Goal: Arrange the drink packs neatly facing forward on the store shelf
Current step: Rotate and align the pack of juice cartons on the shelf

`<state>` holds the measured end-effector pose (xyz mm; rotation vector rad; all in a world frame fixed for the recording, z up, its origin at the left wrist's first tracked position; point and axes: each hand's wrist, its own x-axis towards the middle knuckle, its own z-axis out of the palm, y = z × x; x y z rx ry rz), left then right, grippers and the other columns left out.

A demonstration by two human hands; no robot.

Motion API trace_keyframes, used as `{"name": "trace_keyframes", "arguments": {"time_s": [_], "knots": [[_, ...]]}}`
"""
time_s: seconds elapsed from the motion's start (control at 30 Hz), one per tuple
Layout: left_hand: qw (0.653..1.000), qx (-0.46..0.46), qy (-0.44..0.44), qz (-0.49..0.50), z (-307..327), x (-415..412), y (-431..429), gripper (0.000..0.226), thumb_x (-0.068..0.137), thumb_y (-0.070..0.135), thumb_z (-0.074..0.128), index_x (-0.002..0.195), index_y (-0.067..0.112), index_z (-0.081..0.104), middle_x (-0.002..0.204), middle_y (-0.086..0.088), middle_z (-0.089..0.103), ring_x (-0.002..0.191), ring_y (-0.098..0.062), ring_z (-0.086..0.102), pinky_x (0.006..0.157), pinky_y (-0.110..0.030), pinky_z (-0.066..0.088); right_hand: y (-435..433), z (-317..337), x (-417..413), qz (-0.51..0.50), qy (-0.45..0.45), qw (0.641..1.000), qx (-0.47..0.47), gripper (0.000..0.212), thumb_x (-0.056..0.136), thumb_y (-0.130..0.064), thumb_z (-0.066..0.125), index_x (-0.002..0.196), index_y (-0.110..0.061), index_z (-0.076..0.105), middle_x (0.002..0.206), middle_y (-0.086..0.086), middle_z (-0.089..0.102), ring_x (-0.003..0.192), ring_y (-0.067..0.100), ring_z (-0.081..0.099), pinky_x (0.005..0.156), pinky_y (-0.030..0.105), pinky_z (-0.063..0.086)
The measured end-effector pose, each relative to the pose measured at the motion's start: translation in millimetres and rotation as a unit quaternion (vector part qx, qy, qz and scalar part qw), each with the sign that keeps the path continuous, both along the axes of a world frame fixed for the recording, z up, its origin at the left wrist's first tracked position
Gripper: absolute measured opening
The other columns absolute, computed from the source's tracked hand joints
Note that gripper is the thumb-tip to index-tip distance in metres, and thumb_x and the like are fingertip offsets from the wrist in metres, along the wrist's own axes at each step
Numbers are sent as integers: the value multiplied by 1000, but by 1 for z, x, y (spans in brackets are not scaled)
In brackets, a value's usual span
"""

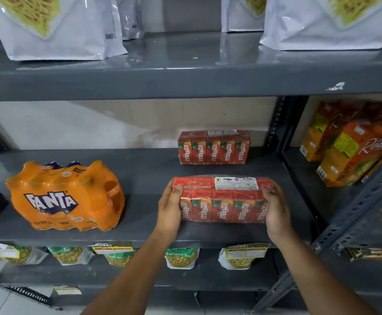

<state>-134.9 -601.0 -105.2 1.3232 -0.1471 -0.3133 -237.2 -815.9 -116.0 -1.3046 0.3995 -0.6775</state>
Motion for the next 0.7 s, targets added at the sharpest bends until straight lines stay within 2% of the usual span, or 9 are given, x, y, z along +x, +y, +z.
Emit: {"name": "trace_keyframes", "arguments": {"time_s": [0.13, 0.23, 0.27, 0.33, 0.4, 0.47, 0.53, 0.6, 0.7], "knots": [[1000, 0, -4, -3, 0, -2, -1, 18, 101, 29, 47, 111, 27, 62, 88, 5, 78, 82, -11, 75, 66, -23, 59, -1, -1, -2, 11, 6, 1000, 6, 22, 99, -13, 43, 118, -10, 54, 86, -2, 76, 78, 14, 75, 60, 25, 57], [1000, 5, -13, -7, 0, -2, -1, 22, 101, 30, 47, 117, 23, 60, 91, 3, 78, 84, -12, 75, 66, -23, 59, -2, -2, -4, 21, 6, 1000, 3, 24, 98, -22, 48, 119, -13, 55, 96, 3, 74, 84, 18, 75, 63, 26, 58], [1000, 7, -14, -11, 0, -1, 0, 24, 101, 31, 46, 119, 22, 59, 92, 3, 77, 84, -12, 75, 66, -23, 59, -2, -1, -4, 21, 8, 1000, 2, 28, 95, -31, 53, 118, -15, 55, 97, 3, 74, 85, 19, 75, 64, 26, 58], [1000, 15, -19, -15, -3, 0, 1, 21, 101, 31, 46, 117, 25, 59, 91, 5, 78, 84, -10, 75, 65, -20, 58, -2, 1, -5, 19, 17, 1000, 1, 58, 76, -57, 68, 116, -17, 56, 94, 0, 76, 86, 18, 75, 64, 26, 58], [999, 24, -20, -20, -4, 0, 2, 21, 101, 33, 45, 118, 28, 57, 94, 4, 77, 85, -10, 75, 65, -18, 57, -2, 2, -7, 21, 21, 1000, 1, 76, 61, -67, 72, 116, -17, 56, 94, -1, 77, 86, 17, 75, 64, 27, 58], [999, 33, -22, -33, -4, 2, 5, 25, 101, 35, 44, 121, 26, 55, 103, 0, 75, 88, -11, 75, 66, -18, 58, -5, 2, -6, 26, 33, 999, 2, 55, 77, -55, 67, 116, -18, 56, 93, -1, 76, 86, 17, 75, 63, 25, 57], [998, 36, -25, -45, -2, 3, 7, 23, 101, 33, 43, 120, 25, 55, 104, -1, 73, 87, -8, 75, 66, -17, 57, -8, 2, -7, 39, 34, 999, 5, 19, 96, -24, 50, 113, -18, 57, 90, -2, 77, 83, 14, 75, 62, 23, 57], [998, 37, -26, -49, -1, 3, 7, 26, 101, 33, 43, 122, 23, 54, 105, -1, 73, 87, -7, 74, 67, -16, 56, -9, 3, -8, 42, 43, 998, 3, 21, 99, -10, 42, 111, -18, 57, 87, -5, 78, 80, 12, 75, 62, 22, 57], [998, 26, -32, -39, 1, 1, 4, 22, 102, 31, 43, 119, 25, 55, 104, -2, 73, 87, -7, 74, 68, -17, 57, -8, 6, -8, 41, 44, 998, 1, 23, 99, -7, 40, 113, -16, 55, 86, -5, 78, 79, 12, 75, 62, 22, 57]]}}
